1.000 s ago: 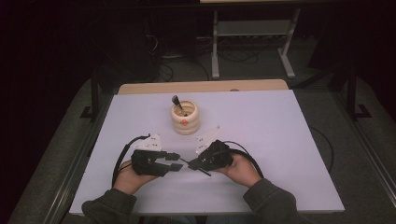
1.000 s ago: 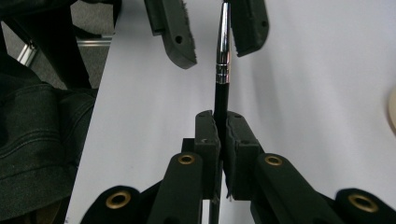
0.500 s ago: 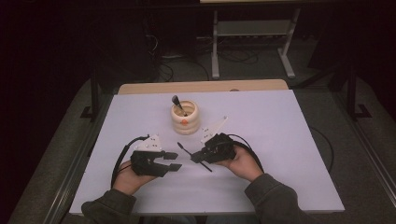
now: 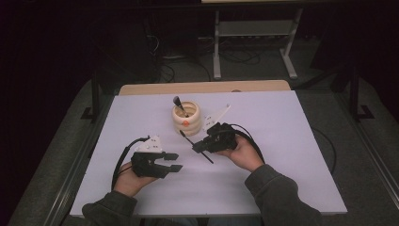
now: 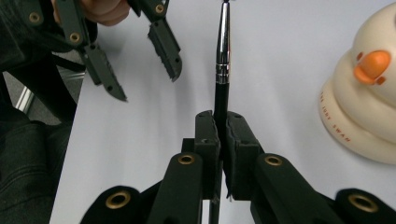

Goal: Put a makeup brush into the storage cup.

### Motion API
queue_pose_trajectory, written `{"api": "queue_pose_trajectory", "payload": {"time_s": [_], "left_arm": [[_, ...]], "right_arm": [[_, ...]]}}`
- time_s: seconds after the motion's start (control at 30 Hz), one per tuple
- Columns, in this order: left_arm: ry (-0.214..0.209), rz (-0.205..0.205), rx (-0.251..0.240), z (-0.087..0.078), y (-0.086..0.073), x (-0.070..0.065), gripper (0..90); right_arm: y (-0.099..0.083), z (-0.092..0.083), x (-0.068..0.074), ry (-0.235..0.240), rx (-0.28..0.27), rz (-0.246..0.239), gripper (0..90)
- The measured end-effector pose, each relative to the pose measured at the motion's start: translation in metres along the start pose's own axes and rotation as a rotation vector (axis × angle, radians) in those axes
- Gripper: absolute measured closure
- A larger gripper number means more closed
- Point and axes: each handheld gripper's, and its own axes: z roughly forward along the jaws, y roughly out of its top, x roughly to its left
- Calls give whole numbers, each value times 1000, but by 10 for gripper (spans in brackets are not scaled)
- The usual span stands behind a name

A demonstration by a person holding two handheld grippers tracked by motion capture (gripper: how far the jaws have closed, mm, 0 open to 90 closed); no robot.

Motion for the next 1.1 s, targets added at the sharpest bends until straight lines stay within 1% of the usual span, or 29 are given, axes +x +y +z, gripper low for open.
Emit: {"api": "queue_pose_trajectory", "payload": {"time_s": [0.07, 0.1, 0.13, 0.23, 0.27, 0.33, 0.37, 0.43, 0.47, 0.5, 0.6, 0.7, 0.73, 0.93, 1.1], "left_arm": [[1, 8, -1, 0, 0, 0, 546], [1, 1, -5, 0, 0, 0, 545], [3, 13, 4, -1, 0, 1, 543], [5, 10, 3, 0, 0, 1, 538], [6, 15, 1, -1, 0, 1, 537], [6, 11, -1, -1, -1, 2, 537], [6, 9, 0, -1, -1, 2, 535], [8, -1, -10, -2, -1, 2, 533], [7, -7, -13, -2, -1, 2, 531], [8, -7, -11, -2, -1, 2, 530], [8, -10, -11, -2, -1, 2, 526], [2, -10, -12, -3, -1, 2, 523], [-1, -4, -12, -3, -1, 2, 523], [-1, 0, -6, -4, -1, 2, 521], [0, -16, -13, -4, -3, 4, 513]], "right_arm": [[3, -1, -2, 4, -6, 13, 838], [4, -1, -4, 4, -7, 19, 838], [5, -2, -5, 3, -6, 21, 838], [10, -4, -9, -3, -14, 23, 838], [12, -5, -9, -2, -12, 35, 838], [15, -7, -12, -8, -23, 25, 838], [17, -8, -14, -13, -20, 23, 838], [20, -9, -16, -17, -27, 27, 838], [21, -10, -17, -18, -33, 38, 838], [21, -11, -19, -18, -37, 30, 838], [24, -13, -22, -23, -37, 44, 838], [27, -15, -24, -32, -37, 46, 838], [27, -15, -26, -32, -39, 34, 839], [32, -15, -31, -35, -32, 46, 839], [38, -16, -34, -41, -37, 49, 840]]}}
